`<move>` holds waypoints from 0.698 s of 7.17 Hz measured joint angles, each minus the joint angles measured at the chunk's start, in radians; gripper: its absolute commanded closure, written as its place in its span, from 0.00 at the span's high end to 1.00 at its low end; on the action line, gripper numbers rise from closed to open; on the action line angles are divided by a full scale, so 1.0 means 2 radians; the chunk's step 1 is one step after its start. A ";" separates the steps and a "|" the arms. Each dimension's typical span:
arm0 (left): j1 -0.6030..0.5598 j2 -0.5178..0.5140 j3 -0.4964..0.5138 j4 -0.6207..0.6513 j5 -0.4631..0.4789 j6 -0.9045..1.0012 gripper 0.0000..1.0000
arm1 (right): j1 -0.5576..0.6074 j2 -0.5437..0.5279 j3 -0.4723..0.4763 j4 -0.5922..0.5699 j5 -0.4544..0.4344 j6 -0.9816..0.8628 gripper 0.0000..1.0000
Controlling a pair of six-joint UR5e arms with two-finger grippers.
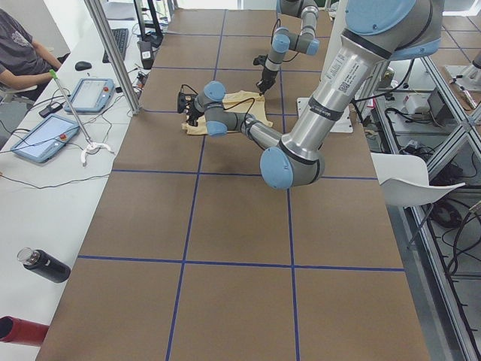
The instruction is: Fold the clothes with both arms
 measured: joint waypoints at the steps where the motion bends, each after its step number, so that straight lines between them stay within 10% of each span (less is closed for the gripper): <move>1: 0.017 0.032 -0.043 0.000 0.000 -0.049 0.43 | -0.006 -0.002 0.008 -0.001 0.000 0.003 0.00; 5: 0.170 0.184 -0.236 0.013 0.068 -0.217 0.43 | -0.035 -0.026 0.044 -0.007 0.000 0.005 0.00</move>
